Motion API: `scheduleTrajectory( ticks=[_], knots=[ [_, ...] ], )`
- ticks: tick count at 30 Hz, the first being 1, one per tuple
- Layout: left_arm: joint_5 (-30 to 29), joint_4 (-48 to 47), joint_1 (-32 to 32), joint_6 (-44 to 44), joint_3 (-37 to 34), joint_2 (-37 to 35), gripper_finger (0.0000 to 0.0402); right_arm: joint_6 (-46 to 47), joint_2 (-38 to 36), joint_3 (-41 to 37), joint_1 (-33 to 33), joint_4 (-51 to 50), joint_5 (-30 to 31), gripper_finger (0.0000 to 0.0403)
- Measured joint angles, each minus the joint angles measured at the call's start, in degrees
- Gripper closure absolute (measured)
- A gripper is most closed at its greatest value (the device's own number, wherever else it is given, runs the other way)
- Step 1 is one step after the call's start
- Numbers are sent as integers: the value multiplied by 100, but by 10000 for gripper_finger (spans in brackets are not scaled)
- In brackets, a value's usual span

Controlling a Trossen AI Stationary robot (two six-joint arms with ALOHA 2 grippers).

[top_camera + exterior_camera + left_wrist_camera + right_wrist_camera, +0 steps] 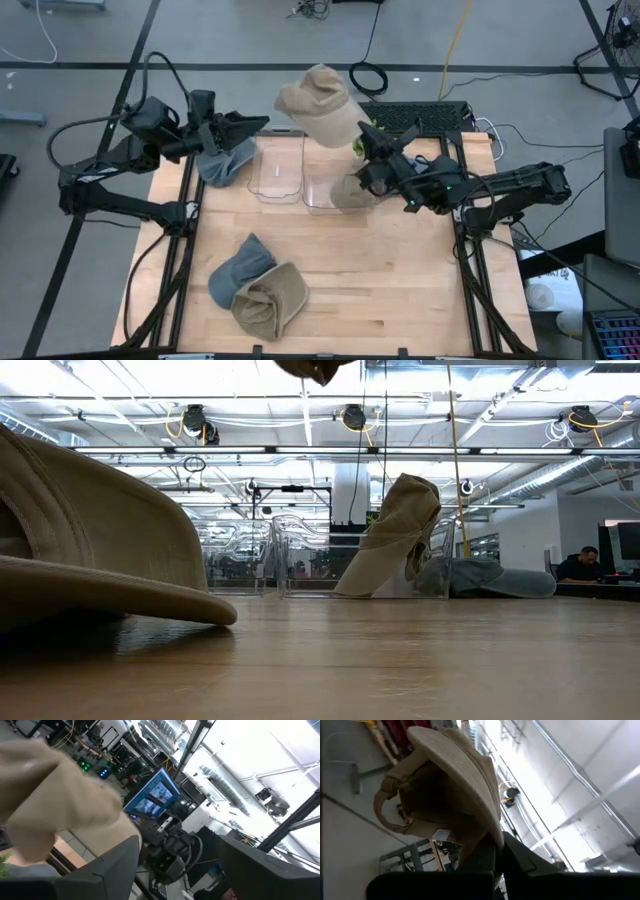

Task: Pick & Place hat
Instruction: Put the top brown cap into the right transparent bin

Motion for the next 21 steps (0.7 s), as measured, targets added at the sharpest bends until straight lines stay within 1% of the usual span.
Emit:
scheduleTrajectory(
  ticks=[4, 12, 17, 21],
  knots=[
    [32, 84, 0, -2, 0, 170, 136, -49, -9, 25, -7, 179, 7, 403],
    [241, 592, 0, 31, -2, 477, 153, -137, -9, 410, -7, 181, -7, 403],
    [240, 910, 0, 61, 0, 656, 146, -166, -9, 580, -7, 182, -21, 403],
    [243, 1233, 0, 61, 0, 848, 137, -198, -7, 605, -4, 167, -252, 403]
  ],
)
